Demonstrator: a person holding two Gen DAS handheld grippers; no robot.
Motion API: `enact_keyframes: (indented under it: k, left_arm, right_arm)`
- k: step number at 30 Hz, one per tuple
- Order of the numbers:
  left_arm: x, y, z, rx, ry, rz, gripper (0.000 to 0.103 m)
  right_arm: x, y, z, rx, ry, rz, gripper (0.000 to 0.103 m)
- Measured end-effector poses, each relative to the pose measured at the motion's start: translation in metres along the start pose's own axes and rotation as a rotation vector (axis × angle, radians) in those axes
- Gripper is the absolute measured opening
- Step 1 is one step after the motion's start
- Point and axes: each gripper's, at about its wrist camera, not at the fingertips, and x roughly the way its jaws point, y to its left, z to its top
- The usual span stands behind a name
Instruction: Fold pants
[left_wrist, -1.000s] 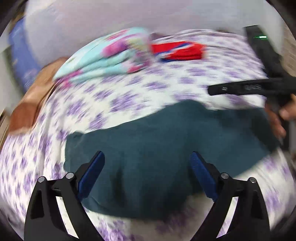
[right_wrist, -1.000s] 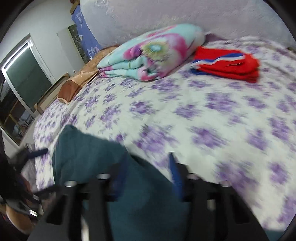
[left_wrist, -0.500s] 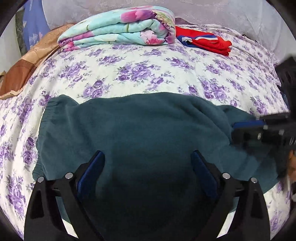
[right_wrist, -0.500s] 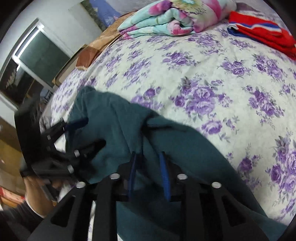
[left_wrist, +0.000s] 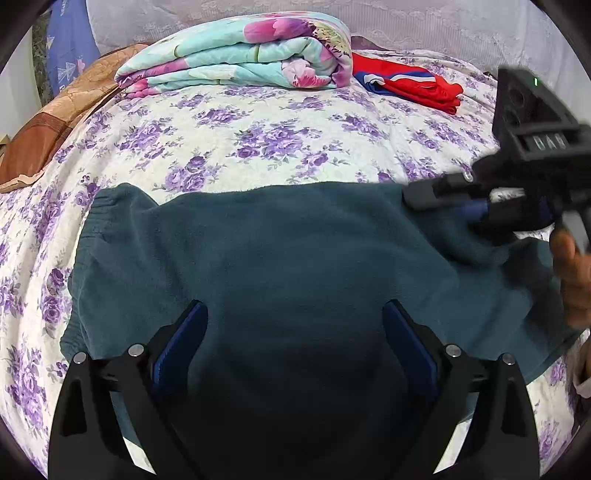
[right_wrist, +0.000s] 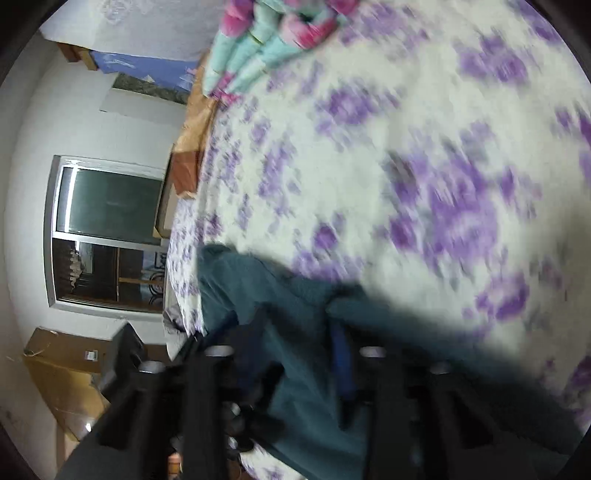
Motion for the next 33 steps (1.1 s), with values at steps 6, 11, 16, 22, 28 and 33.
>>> enact_keyframes:
  k: [6, 11, 16, 22, 28, 33]
  left_arm:
    - [0.0, 0.012, 0.003, -0.015, 0.002, 0.024, 0.094]
    - [-0.006, 0.01, 0.009, 0.032, -0.02, 0.123, 0.094]
    - [-0.006, 0.032, 0.015, 0.013, -0.005, 0.143, 0.094]
    - [-0.023, 0.046, 0.014, -0.004, -0.06, 0.184, 0.094]
    - [0.004, 0.06, 0.014, -0.04, 0.0, 0.287, 0.098]
    - [-0.024, 0.073, 0.021, -0.046, -0.063, 0.42, 0.097]
  right_arm:
    - [-0.025, -0.004, 0.029, -0.017, -0.118, -0.052, 0.016]
    - [-0.007, -0.019, 0.041, -0.063, -0.019, -0.151, 0.013]
    - [-0.069, -0.032, 0.031, -0.094, -0.168, -0.378, 0.06]
    - [-0.08, 0.012, -0.042, -0.424, -0.172, -0.538, 0.049]
    - [-0.063, -0.003, -0.057, -0.5, -0.189, -0.841, 0.007]
    - [-0.132, -0.014, -0.091, -0.366, -0.278, -0.758, 0.035]
